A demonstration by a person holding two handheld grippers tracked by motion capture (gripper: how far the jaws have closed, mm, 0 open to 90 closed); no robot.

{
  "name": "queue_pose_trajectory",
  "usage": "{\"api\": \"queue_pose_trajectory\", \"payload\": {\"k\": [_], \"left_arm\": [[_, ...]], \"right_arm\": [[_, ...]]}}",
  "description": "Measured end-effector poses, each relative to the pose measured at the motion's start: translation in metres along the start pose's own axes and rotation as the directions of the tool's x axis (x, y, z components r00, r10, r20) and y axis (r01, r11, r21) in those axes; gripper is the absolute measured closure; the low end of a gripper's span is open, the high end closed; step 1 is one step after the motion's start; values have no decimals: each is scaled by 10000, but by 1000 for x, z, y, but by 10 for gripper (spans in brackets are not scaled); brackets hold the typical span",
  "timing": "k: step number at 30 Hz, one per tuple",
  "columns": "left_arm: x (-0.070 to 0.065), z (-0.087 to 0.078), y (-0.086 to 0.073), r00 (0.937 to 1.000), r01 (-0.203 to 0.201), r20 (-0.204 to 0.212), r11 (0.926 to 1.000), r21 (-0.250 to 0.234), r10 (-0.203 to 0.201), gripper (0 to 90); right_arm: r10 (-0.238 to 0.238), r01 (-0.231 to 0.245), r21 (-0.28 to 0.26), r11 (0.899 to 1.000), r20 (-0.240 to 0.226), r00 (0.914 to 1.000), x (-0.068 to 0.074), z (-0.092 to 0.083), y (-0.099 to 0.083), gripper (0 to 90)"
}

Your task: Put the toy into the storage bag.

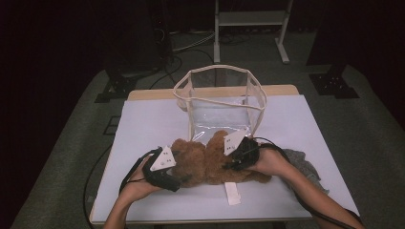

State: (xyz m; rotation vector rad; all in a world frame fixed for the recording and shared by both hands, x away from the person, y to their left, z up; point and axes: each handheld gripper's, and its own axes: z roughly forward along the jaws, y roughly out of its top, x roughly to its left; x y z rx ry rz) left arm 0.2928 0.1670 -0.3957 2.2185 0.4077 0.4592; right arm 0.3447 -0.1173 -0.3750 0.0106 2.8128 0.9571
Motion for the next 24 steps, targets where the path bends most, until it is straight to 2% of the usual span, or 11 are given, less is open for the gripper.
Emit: {"api": "queue_pose_trajectory", "payload": {"k": [6,11,17,21,24], "left_arm": [[2,-10,-2,10000,22,-96,9999,-101,-23,154],[8,-25,-4,9991,150,-393,9991,-405,-166,153],[15,-40,-8,9970,337,-673,9973,-650,-380,149],[16,-45,-10,9968,395,-668,9962,-770,-447,149],[14,-43,-10,9983,183,-544,9980,-600,-216,149]], "right_arm": [[400,-404,-390,9984,-102,9991,-3,-10,2,677],[378,-387,-485,9981,-186,9991,-2,-17,5,701],[501,-530,-522,9972,-558,9972,-1,-28,9,715],[619,-657,-453,9968,-803,9948,1,-34,9,723],[814,-867,-502,9950,-995,9917,0,-40,9,728]]}}
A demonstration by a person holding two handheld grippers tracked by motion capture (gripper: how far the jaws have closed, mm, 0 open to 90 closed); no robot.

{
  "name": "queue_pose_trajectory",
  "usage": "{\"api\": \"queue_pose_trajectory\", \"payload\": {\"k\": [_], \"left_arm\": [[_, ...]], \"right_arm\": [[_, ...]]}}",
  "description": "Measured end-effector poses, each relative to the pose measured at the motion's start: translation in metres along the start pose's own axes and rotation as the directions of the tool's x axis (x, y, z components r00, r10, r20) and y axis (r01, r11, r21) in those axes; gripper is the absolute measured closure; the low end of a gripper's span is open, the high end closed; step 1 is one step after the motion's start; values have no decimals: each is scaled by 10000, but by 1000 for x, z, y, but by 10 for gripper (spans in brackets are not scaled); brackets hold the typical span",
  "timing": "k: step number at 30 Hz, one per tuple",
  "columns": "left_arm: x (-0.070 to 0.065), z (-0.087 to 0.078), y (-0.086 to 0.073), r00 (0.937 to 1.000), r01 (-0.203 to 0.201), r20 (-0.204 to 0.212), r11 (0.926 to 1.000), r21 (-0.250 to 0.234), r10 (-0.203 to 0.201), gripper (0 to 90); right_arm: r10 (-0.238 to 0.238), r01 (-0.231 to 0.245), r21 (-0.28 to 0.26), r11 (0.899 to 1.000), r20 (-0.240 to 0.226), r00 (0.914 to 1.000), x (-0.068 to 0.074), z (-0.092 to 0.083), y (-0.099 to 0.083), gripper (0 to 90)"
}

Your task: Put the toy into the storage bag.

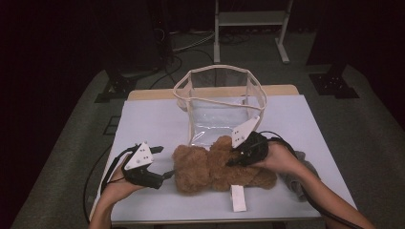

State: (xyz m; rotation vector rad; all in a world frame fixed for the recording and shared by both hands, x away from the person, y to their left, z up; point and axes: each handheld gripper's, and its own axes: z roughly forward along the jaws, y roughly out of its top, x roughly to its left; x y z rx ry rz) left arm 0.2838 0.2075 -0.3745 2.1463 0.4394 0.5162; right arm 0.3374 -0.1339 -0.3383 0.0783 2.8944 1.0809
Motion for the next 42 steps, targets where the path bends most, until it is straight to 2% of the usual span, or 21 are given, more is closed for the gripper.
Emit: {"api": "queue_pose_trajectory", "payload": {"k": [4,7,12,20,30,36,42], "left_arm": [[0,1,-1,10000,-11,46,10000,85,11,146],[1,0,-2,10000,1,10,10000,32,-1,146],[4,-5,-6,10000,6,-47,10000,-27,-6,146],[9,-7,-15,9998,117,-145,9999,82,-116,146],[15,-11,-23,9990,384,-231,9992,56,-382,146],[16,-10,-25,9981,568,-219,9984,-21,-568,146],[16,-10,-26,9984,514,-240,9987,-5,-514,146]], "right_arm": [[219,-222,-98,9997,-231,9995,-1,-7,1,732],[246,-248,-82,9997,-230,9994,-2,-11,2,733],[555,-561,-233,9982,-285,9981,-4,-19,0,737],[569,-583,-448,9973,-307,9979,-4,-35,6,743],[632,-651,-736,9952,-276,9976,-4,-62,28,744],[467,-488,-939,9944,-239,9986,-3,-81,46,743],[353,-374,-989,9944,-226,9991,-4,-95,65,743]]}}
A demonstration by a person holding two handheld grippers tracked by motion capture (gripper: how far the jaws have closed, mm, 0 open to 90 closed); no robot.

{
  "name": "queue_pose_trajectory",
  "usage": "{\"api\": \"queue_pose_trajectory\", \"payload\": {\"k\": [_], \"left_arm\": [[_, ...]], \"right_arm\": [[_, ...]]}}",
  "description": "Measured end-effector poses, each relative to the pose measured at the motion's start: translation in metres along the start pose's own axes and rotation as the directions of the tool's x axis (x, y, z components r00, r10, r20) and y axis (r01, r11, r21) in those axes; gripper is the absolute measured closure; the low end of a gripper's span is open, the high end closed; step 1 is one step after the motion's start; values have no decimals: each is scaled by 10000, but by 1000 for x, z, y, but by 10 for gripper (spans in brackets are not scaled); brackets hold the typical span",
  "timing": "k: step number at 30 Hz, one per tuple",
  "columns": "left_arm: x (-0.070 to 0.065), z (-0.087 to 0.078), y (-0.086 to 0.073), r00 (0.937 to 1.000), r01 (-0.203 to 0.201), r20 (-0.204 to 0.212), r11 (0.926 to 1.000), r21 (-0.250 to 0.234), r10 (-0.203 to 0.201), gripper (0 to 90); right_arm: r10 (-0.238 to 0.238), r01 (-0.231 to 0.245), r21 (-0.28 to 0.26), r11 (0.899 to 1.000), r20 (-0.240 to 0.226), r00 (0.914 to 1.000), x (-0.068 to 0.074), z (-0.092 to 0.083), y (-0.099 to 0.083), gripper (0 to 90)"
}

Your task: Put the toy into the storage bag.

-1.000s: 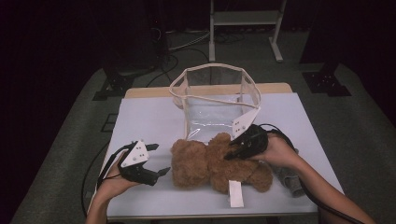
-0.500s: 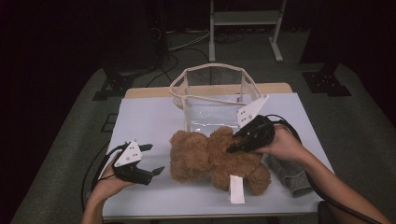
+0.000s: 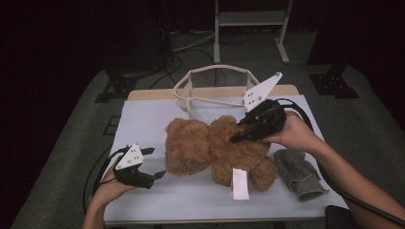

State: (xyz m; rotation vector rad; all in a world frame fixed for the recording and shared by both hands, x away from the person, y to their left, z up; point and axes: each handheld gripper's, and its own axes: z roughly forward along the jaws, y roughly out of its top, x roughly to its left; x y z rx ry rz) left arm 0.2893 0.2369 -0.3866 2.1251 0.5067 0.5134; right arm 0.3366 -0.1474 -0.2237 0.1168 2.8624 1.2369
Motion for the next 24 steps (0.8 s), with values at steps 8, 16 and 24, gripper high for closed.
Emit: {"api": "queue_pose_trajectory", "payload": {"k": [8,16,24], "left_arm": [[0,1,-1,9999,107,44,9999,50,-107,145],[0,4,-2,9999,114,77,9999,115,-115,146],[1,6,-2,9999,42,92,9998,206,-44,146]], "right_arm": [[-130,131,-86,9999,117,9998,-1,-13,22,743],[-214,219,-233,9995,232,9995,-4,-32,47,743],[-324,338,-286,9990,473,9984,-12,-56,79,743]]}}
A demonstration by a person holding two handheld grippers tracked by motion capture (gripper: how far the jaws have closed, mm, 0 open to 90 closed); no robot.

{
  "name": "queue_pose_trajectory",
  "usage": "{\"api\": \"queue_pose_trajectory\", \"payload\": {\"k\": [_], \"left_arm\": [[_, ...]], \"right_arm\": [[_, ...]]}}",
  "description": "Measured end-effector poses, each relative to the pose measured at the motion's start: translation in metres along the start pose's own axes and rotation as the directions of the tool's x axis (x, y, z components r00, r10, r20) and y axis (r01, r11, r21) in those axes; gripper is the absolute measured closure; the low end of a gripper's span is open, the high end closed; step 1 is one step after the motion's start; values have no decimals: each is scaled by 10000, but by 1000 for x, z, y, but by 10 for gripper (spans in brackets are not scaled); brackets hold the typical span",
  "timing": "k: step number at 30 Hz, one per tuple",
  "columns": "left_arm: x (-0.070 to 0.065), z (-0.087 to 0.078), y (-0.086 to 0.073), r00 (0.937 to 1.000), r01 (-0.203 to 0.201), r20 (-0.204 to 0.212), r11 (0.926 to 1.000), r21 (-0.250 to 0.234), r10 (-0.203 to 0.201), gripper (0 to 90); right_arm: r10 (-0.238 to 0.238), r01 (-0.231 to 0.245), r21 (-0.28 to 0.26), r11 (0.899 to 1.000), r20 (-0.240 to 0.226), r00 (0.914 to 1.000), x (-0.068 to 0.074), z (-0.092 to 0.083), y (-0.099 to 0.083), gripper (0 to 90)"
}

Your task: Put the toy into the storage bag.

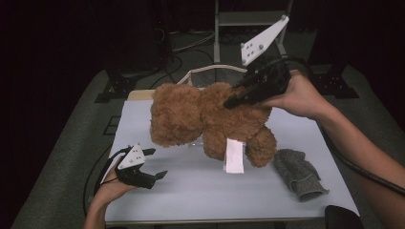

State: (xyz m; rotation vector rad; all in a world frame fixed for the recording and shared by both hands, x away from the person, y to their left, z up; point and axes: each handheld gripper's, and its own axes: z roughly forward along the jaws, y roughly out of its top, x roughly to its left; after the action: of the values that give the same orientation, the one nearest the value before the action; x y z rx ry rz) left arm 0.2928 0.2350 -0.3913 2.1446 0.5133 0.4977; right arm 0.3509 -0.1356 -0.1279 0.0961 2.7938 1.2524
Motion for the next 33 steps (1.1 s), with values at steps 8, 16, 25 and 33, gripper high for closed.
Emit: {"api": "queue_pose_trajectory", "payload": {"k": [8,16,25,33], "left_arm": [[1,2,-3,10000,-2,63,9999,150,1,146],[2,3,-5,9999,128,87,9999,80,-129,146],[3,3,-7,9998,160,75,9998,100,-161,146],[3,5,-9,9998,179,108,9997,145,-181,146]], "right_arm": [[28,-27,-51,10000,260,9997,-19,-11,21,742],[62,-63,31,10000,554,9984,-38,-18,40,742],[205,-221,176,9996,825,9964,-65,-21,59,742],[584,-596,98,9982,943,9938,-98,-16,59,741]]}}
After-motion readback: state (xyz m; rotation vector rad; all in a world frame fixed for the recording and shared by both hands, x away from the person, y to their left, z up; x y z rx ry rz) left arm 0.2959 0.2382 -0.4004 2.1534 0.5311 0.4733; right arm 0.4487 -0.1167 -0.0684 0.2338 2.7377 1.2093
